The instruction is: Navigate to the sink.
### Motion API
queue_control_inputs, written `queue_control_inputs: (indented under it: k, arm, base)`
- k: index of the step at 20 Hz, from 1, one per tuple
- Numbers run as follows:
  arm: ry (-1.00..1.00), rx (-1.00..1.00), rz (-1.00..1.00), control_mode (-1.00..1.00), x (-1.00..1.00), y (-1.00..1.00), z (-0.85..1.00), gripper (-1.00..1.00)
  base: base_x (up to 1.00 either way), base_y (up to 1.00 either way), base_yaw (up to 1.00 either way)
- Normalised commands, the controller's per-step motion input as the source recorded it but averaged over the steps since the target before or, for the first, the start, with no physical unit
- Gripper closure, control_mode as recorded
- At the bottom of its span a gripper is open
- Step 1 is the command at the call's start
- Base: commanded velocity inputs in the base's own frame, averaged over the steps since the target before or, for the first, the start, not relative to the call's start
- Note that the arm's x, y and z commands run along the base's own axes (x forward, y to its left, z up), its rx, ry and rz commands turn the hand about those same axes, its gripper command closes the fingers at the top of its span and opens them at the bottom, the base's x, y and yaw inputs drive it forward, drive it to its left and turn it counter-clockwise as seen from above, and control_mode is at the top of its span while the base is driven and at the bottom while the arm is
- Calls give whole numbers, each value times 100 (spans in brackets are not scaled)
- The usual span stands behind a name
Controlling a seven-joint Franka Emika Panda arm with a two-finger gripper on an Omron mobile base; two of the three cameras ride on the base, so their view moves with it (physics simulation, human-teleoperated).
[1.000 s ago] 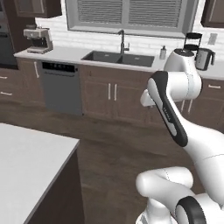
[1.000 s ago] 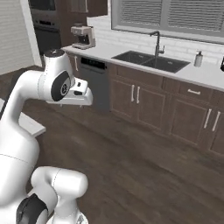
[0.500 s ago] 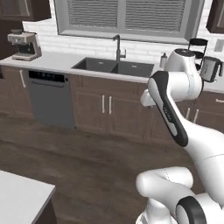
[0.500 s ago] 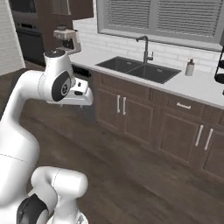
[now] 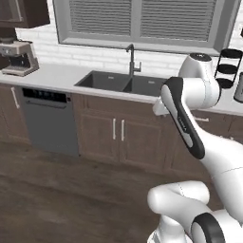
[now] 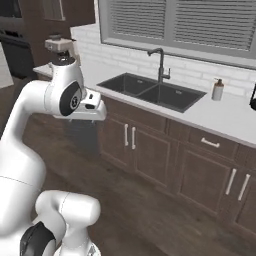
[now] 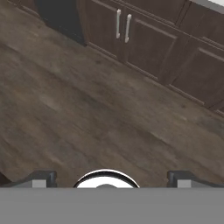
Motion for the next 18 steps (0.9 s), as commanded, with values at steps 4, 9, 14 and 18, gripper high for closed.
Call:
queue_control_inputs:
  k: [4, 9, 14, 18]
  arm:
    - [0, 0, 0, 100, 0, 0, 0, -100]
    - [0, 0, 0, 100, 0, 0, 0, -100]
    - [0, 0, 0, 100, 0, 0, 0, -100]
    - [0, 0, 0, 100, 0, 0, 0, -100]
  base:
    - [100, 38, -9]
    - [100, 45, -9]
    - [100, 59, -19]
    - [100, 55, -27]
